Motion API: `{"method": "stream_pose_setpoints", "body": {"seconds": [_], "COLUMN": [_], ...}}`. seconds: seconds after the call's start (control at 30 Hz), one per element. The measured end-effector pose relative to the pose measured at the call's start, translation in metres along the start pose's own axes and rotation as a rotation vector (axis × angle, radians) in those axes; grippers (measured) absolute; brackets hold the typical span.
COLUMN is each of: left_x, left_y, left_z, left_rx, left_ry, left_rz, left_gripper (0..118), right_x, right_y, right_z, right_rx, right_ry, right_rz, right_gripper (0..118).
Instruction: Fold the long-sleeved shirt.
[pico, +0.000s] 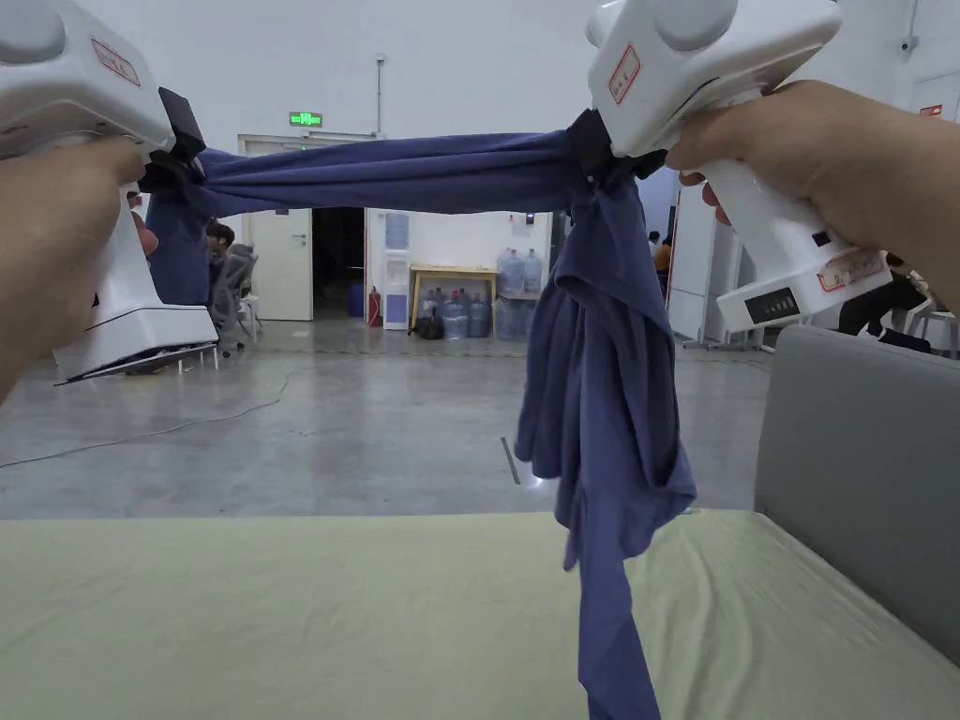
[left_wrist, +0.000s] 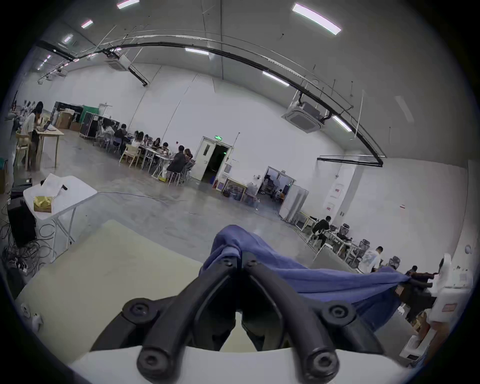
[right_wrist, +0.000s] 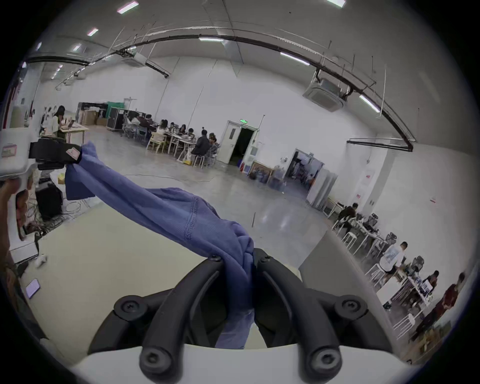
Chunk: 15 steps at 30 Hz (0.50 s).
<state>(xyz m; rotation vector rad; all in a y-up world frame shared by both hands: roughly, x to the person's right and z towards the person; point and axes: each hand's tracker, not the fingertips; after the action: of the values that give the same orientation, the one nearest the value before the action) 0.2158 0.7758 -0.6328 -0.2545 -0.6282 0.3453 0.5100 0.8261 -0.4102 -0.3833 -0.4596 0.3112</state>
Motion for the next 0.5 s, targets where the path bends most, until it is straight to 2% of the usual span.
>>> {"method": "stream_pose_setpoints", "body": {"seconds": [0.2, 0.37, 0.43, 0.5], "left_x": [-0.012, -0.049, -0.073, -0.097], "left_y": [-0.048, -0.139, -0.185, -0.233], "left_z": [-0.016, -0.017, -0.009, 0.005], "left_rx": [-0.058, -0.175, -0.23, -0.283], "left_ry": [0.051, 0.109, 0.115, 0.119], "left_rz": [-0.086, -0.191, -0.197, -0.161], "left_gripper": [0, 0, 0, 0], "right_x": [-0.018, -0.078, -0.111, -0.146], "right_y": [-0.054, -0.17, -0.23, -0.287], "right_z": [-0.044, -0.097, -0.109, -0.116], "right_rx": [-0.064, -0.19, -0.24, -0.294], "right_ry": [0.067, 0.167, 0.251, 0.275], "right_rz": [-0.034, -0.014, -0.002, 0.037], "right_gripper": [19, 19, 19, 19]}}
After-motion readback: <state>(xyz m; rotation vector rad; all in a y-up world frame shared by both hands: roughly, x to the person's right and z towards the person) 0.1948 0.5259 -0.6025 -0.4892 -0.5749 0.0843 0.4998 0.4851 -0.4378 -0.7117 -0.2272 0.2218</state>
